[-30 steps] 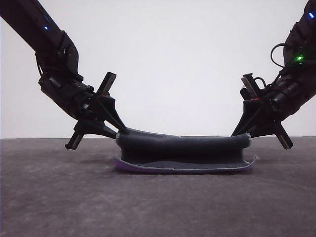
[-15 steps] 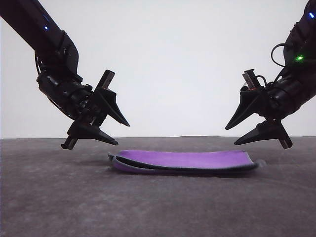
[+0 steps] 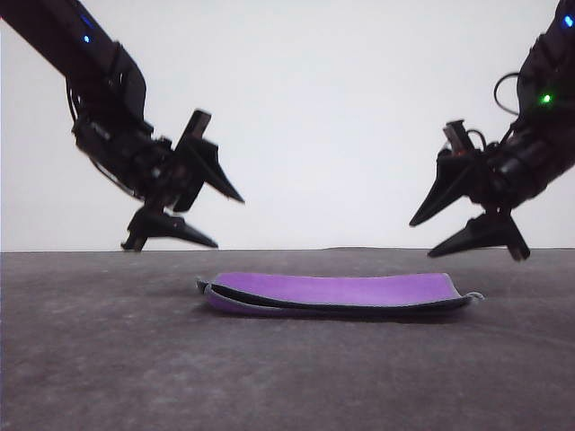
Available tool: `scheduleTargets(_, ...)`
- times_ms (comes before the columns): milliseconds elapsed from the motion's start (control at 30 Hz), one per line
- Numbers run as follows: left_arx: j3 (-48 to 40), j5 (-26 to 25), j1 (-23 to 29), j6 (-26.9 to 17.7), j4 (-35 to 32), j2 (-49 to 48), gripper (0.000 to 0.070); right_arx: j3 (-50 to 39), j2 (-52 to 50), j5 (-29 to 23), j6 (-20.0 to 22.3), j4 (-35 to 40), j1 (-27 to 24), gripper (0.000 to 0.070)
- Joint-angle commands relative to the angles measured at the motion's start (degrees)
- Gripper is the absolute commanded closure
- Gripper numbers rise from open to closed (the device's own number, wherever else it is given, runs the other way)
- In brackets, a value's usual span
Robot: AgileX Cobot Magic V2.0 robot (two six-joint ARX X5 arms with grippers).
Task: Fold clothes
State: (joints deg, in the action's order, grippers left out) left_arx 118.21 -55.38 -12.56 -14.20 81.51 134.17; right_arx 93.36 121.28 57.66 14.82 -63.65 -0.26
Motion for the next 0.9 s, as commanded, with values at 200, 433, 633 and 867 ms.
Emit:
scheduleTargets(200, 18.7, 20.2, -0.1, 5.4, 1.9, 0.1, 0.0333, 5.3, -9.7, -9.4, -0.7, 0.9, -0.8, 0.0425)
scheduleTargets(433, 30.5, 43.7, -2.1, 9.6, 2.7, -1.3, 0.0331, 6.1, -23.7, -23.7, -3.1, 4.1, -0.5, 0.0424)
scheduleTargets(633, 25.4, 47.5, -4.5, 10.8, 3.2, -3.3, 0.0254, 6.1, -31.6, -32.6, -3.5, 2.4, 0.6, 0.0418)
scheduleTargets(867, 10.0, 57.4, -6.9, 10.8, 3.4, -10.1, 0.0252, 4.9, -31.8, -33.6, -2.7, -4.6, 2.4, 0.0369)
